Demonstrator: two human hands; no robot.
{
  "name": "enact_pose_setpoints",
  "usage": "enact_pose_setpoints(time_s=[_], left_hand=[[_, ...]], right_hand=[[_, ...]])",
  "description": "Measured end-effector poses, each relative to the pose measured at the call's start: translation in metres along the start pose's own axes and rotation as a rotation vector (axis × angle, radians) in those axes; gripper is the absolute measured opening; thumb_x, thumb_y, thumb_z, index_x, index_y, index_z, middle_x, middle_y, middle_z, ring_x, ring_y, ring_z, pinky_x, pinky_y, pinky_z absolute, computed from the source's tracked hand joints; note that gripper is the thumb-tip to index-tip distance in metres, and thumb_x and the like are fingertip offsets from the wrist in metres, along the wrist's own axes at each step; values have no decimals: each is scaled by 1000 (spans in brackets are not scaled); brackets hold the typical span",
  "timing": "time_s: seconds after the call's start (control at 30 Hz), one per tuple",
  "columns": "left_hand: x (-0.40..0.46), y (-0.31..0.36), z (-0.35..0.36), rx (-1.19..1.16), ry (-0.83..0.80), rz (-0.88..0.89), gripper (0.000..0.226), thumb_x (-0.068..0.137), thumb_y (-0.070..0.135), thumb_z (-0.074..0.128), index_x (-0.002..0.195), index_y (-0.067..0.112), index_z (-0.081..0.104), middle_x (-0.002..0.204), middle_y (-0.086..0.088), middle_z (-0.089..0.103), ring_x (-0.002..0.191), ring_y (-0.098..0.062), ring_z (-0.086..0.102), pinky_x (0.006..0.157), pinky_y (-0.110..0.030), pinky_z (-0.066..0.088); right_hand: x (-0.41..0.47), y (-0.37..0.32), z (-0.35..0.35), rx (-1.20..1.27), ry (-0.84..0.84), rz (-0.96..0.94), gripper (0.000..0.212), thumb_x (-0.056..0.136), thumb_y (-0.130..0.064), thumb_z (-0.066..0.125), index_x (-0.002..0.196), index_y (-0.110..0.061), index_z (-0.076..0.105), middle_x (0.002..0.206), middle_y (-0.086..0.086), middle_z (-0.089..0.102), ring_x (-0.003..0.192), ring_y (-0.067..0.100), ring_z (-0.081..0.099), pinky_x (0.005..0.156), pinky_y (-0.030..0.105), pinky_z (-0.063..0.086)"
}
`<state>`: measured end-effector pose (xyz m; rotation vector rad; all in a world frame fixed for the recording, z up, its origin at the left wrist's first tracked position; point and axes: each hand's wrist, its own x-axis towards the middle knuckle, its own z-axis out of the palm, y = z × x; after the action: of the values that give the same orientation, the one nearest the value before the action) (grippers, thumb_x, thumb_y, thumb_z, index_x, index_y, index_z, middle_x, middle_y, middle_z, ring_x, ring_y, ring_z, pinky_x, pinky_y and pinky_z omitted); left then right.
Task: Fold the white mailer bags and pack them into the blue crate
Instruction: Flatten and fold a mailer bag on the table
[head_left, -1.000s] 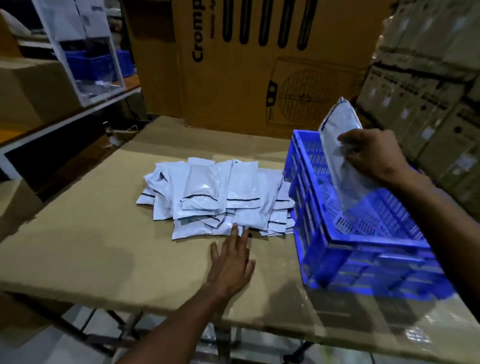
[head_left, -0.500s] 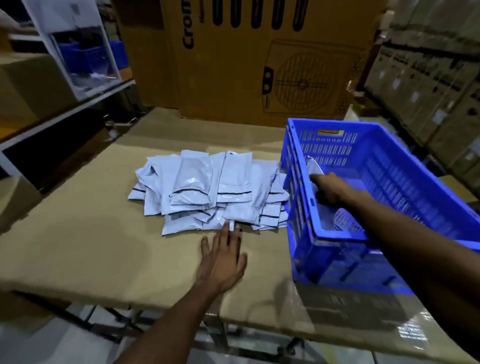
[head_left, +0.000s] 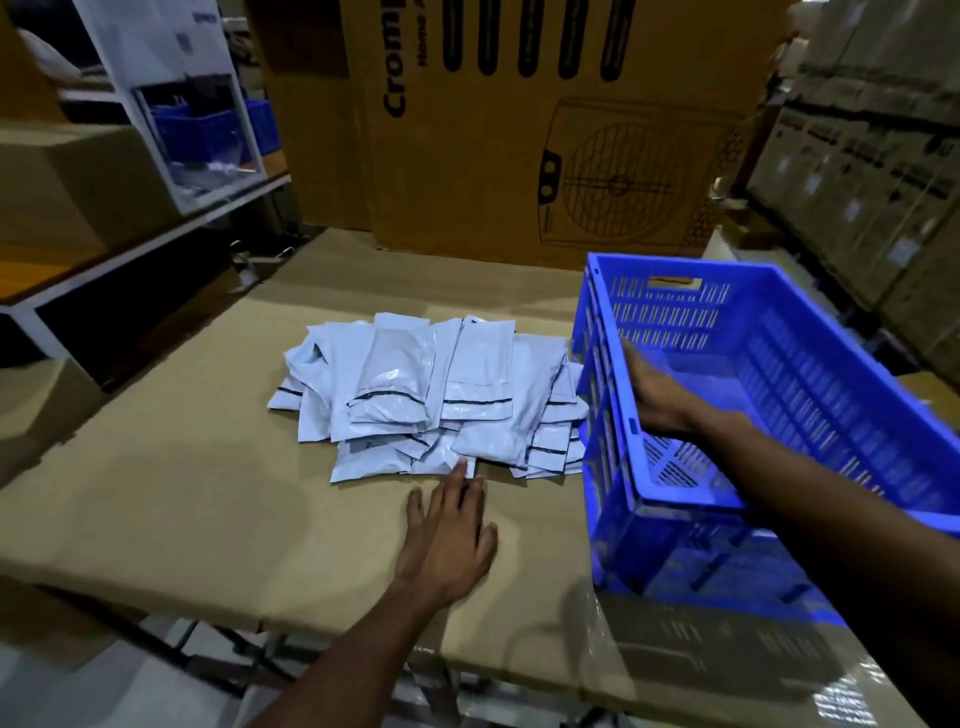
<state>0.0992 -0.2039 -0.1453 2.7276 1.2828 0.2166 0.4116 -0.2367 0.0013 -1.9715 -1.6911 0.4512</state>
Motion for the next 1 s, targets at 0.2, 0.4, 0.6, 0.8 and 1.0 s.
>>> enact_pose_setpoints(time_s=[0.2, 0.4, 0.6, 0.8, 1.0], left_hand=[[-4, -5, 5, -26, 51, 26, 65, 93, 50, 33, 150, 20, 43, 164, -6, 27, 146, -22, 34, 115, -54, 29], [-11, -30, 6, -103, 122, 85, 53, 91, 42, 45, 138, 21, 54, 161, -4, 33, 140, -25, 40, 112, -40, 37], [-26, -72, -1, -38, 136, 33, 46, 91, 42, 48, 131, 22, 59, 151, -9, 48, 132, -31, 48, 105, -39, 43], [-48, -117, -13, 63, 123, -140, 48, 90, 45, 43, 132, 27, 60, 142, -5, 57, 129, -31, 49, 103, -43, 37], [-48, -117, -21, 79, 93, -188, 50, 93, 46, 39, 134, 24, 58, 147, -3, 51, 134, -29, 42, 107, -49, 33]], right_hand=[[3, -5, -12, -123, 258, 136, 43, 103, -21, 46, 142, -2, 42, 129, 27, 60, 116, 45, 57, 88, 45, 45], [15, -55, -19, -67, 549, 33, 33, 102, -23, 50, 128, -6, 58, 121, 18, 67, 111, 36, 63, 91, 40, 46], [45, -110, 18, -159, 396, -162, 39, 98, -33, 49, 129, -9, 57, 118, 19, 68, 106, 38, 64, 88, 43, 50], [60, -153, 101, -282, 92, -205, 40, 98, -33, 50, 133, -14, 53, 126, 14, 64, 115, 37, 58, 88, 42, 48], [63, -166, 189, -624, -6, -371, 46, 82, -21, 66, 125, -10, 55, 138, 11, 53, 134, 33, 45, 102, 51, 39]])
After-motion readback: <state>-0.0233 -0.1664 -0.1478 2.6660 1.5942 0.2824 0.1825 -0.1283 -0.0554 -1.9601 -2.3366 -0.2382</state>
